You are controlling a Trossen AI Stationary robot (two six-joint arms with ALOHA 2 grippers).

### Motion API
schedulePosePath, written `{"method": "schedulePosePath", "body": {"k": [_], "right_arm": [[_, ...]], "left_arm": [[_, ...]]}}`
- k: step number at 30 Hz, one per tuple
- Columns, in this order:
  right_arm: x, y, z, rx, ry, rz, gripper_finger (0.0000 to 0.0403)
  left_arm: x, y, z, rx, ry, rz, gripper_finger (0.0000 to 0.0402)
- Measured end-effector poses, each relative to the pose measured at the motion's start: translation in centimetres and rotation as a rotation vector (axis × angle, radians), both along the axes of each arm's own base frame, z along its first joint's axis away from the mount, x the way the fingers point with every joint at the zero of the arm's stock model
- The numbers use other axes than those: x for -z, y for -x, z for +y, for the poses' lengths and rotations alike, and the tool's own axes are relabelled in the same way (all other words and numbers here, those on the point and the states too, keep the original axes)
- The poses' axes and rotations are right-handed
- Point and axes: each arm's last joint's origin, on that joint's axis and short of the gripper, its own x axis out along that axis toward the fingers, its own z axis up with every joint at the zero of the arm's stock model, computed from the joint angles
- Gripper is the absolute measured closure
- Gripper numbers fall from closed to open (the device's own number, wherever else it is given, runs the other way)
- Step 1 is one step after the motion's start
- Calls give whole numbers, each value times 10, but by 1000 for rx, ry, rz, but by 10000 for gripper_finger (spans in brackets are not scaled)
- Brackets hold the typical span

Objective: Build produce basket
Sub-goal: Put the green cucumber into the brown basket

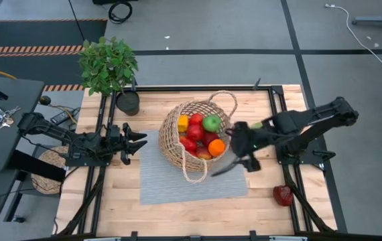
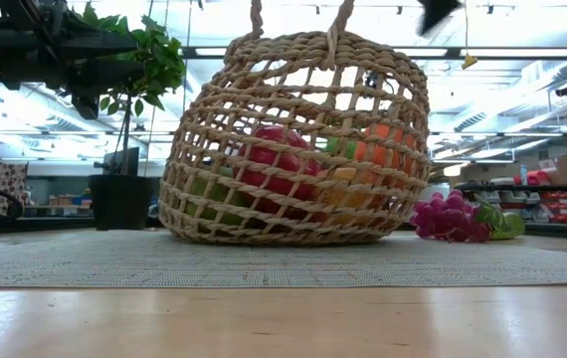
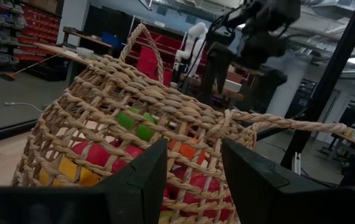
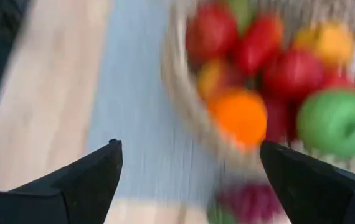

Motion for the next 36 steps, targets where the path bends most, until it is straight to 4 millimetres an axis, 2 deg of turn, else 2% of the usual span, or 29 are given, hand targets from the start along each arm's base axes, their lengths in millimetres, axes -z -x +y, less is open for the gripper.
{"method": "schedulePosePath", "body": {"k": [5,13,16,20,23,28,33,36], "right_arm": [[22,37,1,86,71,157,31],[76,89,-24,232,18,227,48],[97,103,-27,268,-20,268,53],[122,112,-33,311,77,311,54],[128,108,-35,377,74,340,54],[129,89,-34,440,41,380,54],[134,68,-41,384,193,391,54],[143,58,-50,382,211,443,54]], "left_arm": [[0,0,0,0,-1,1,241],[0,0,0,0,0,0,241],[0,0,0,0,0,0,241],[0,0,0,0,0,0,241],[0,0,0,0,0,0,241],[0,0,0,0,0,1,241],[0,0,0,0,0,0,241],[0,0,0,0,0,0,241]]}}
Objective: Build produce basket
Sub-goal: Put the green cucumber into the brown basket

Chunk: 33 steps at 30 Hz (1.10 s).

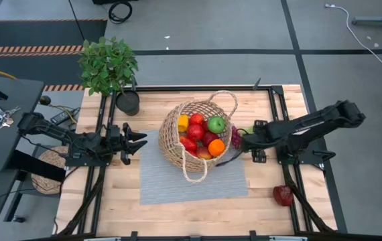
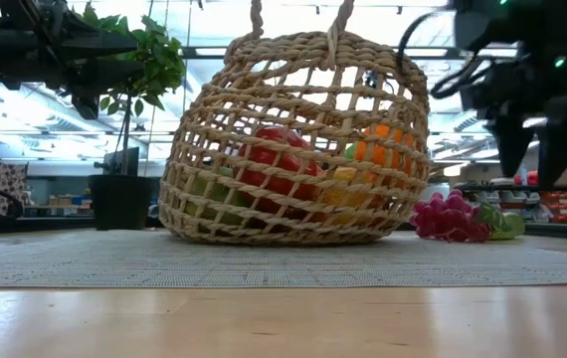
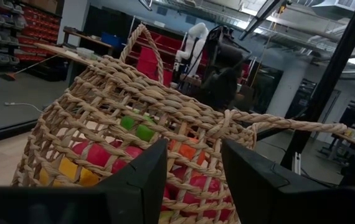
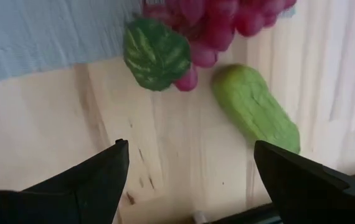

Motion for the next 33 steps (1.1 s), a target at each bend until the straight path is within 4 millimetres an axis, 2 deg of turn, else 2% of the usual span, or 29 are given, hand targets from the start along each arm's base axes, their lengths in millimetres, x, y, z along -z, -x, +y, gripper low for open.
{"method": "schedulePosePath", "body": {"k": [6,13,22,26,33], "right_arm": [[10,-20,-20,-2,-15,89,54],[15,-40,-31,-147,13,105,54],[5,-74,-34,-379,100,-169,54],[0,-76,-34,-400,96,-176,54],[-6,-63,-49,-360,139,-17,54]], "left_arm": [[0,0,0,0,0,1,241],[0,0,0,0,0,1,241],[0,0,0,0,0,1,241],[0,0,0,0,0,1,241],[0,0,0,0,0,0,241]]}}
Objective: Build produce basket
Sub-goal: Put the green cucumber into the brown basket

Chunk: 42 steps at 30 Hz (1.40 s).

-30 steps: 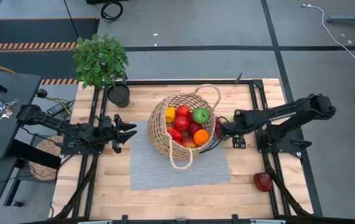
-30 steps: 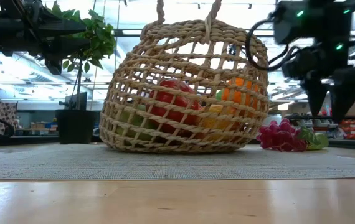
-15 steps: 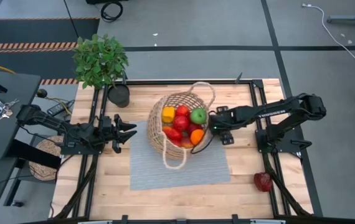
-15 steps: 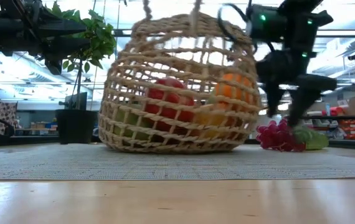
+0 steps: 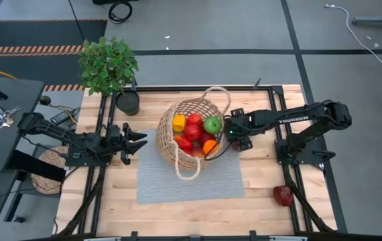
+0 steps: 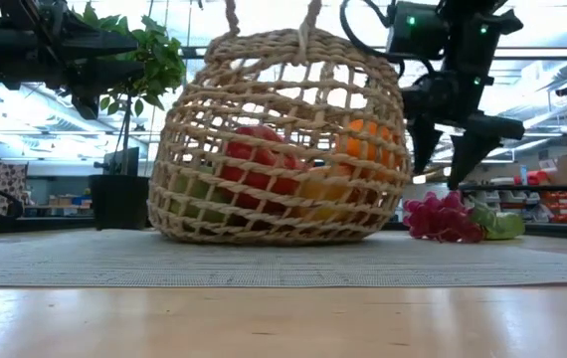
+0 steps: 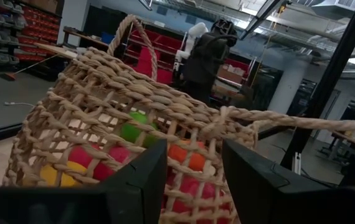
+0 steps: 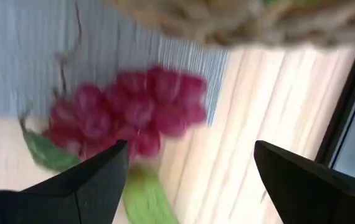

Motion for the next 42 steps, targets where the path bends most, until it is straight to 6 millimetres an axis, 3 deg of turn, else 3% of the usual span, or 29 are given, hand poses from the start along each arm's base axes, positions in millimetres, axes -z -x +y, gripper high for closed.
{"method": "schedulePosePath", "body": {"k": [8,17,23,30,42], "right_arm": [[7,26,-24,98,-35,214,54],[-1,45,-11,59,10,375,55],[8,59,-2,-157,-32,573,55],[38,73,6,-380,115,785,55],[49,50,-5,-423,201,609,55]], "left_arm": [[0,0,0,0,0,1,241],[0,0,0,0,0,1,241],[0,0,0,0,0,1,241],[0,0,0,0,0,0,241],[0,0,0,0,0,1,241]]}}
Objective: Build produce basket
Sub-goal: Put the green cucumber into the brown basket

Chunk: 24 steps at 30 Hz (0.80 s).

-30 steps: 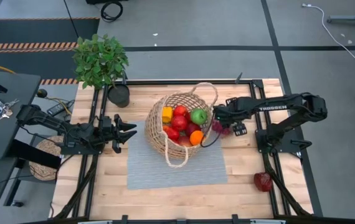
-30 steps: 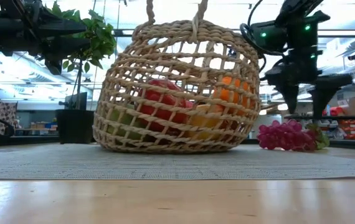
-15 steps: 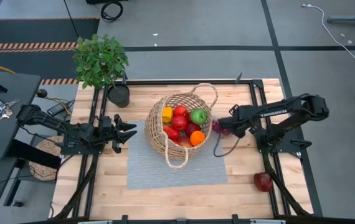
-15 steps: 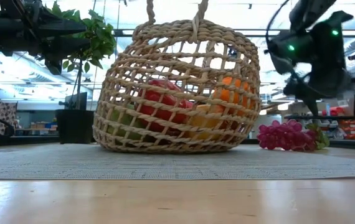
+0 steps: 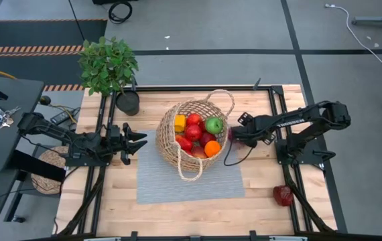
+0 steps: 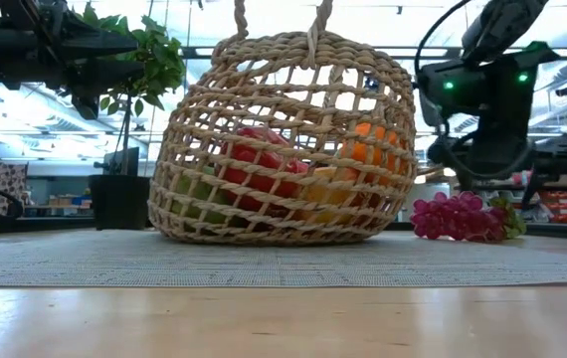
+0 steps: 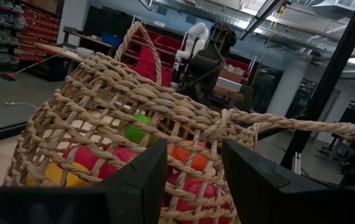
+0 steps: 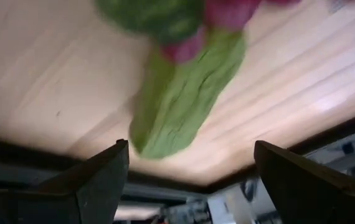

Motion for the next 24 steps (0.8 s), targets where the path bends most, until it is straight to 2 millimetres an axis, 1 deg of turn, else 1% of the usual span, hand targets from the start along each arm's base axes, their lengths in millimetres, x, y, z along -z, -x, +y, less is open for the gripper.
{"method": "schedulePosePath", "body": {"k": [3,6,10,14,21,24], "right_arm": [[4,-2,-1,-9,-53,-28,55],[14,4,0,-37,-73,-3,55],[29,14,1,-72,-64,22,55],[40,15,1,-107,-31,-23,55],[41,14,1,-130,-28,-37,59],[41,14,2,-134,-17,-40,79]], "left_arm": [[0,0,0,0,0,0,241],[0,0,0,0,0,0,241],[0,0,0,0,0,0,241],[0,0,0,0,0,0,241],[0,0,0,0,1,-1,241],[0,0,0,0,0,0,241]]}}
